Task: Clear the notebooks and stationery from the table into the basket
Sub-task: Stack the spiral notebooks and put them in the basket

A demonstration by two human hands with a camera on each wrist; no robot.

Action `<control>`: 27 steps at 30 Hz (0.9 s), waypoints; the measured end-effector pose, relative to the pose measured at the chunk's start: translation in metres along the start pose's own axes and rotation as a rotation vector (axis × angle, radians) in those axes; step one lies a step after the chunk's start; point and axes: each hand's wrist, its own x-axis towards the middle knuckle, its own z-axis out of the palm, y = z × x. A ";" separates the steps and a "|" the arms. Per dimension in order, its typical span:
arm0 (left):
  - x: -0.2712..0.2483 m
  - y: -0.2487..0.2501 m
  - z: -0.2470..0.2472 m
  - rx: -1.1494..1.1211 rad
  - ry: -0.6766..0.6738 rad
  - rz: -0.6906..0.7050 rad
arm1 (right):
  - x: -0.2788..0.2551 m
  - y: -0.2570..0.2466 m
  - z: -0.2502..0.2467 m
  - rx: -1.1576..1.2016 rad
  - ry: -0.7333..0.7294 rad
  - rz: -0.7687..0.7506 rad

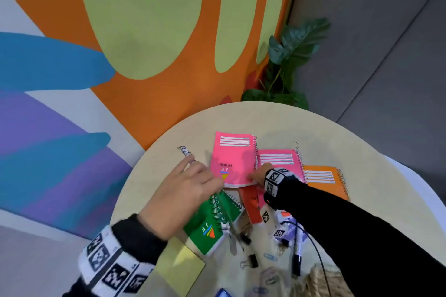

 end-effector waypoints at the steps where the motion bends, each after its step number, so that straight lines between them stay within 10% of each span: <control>1: -0.009 -0.003 -0.001 -0.037 0.057 -0.063 | -0.001 -0.004 -0.001 0.099 -0.014 -0.013; 5: -0.039 -0.001 -0.012 -0.180 0.325 -0.362 | -0.033 -0.030 -0.025 0.360 0.070 -0.212; 10: -0.059 0.026 -0.013 -0.410 0.517 -0.755 | -0.144 -0.020 -0.114 -0.238 0.477 -0.634; 15: -0.073 0.060 0.007 -0.603 0.521 -0.779 | -0.250 0.057 -0.197 -0.501 0.699 -0.815; 20: -0.069 0.104 0.016 -0.786 0.470 -0.782 | -0.330 0.111 -0.226 -1.010 0.294 -0.682; 27: -0.048 0.181 0.013 -1.097 0.339 -0.631 | -0.295 0.201 -0.166 -1.252 -0.386 -0.405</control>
